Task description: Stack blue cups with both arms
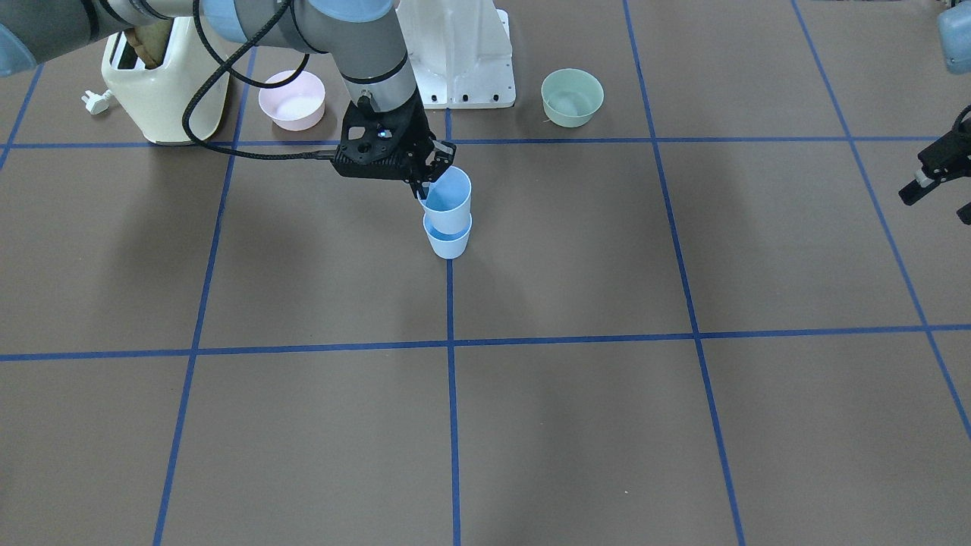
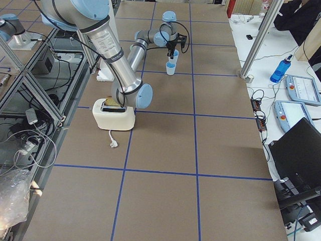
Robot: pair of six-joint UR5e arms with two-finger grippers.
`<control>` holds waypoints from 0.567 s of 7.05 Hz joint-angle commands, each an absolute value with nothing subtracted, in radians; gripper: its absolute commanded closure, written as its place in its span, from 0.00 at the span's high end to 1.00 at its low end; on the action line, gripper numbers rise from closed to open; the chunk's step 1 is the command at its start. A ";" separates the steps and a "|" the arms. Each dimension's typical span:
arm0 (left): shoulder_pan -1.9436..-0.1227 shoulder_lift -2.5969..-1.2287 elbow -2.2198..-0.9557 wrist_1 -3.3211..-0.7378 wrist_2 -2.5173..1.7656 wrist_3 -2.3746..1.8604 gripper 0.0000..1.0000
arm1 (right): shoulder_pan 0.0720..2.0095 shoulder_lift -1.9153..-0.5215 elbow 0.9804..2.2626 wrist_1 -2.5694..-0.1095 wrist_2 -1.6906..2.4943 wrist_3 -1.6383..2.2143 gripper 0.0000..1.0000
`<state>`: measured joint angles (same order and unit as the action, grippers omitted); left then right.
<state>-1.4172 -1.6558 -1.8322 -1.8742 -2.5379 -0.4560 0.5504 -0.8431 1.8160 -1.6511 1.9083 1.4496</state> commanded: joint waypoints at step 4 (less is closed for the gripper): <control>-1.428 -1.603 -1.830 -1.950 -2.539 -0.456 0.97 | 0.545 -0.841 1.789 -1.643 1.904 1.448 0.00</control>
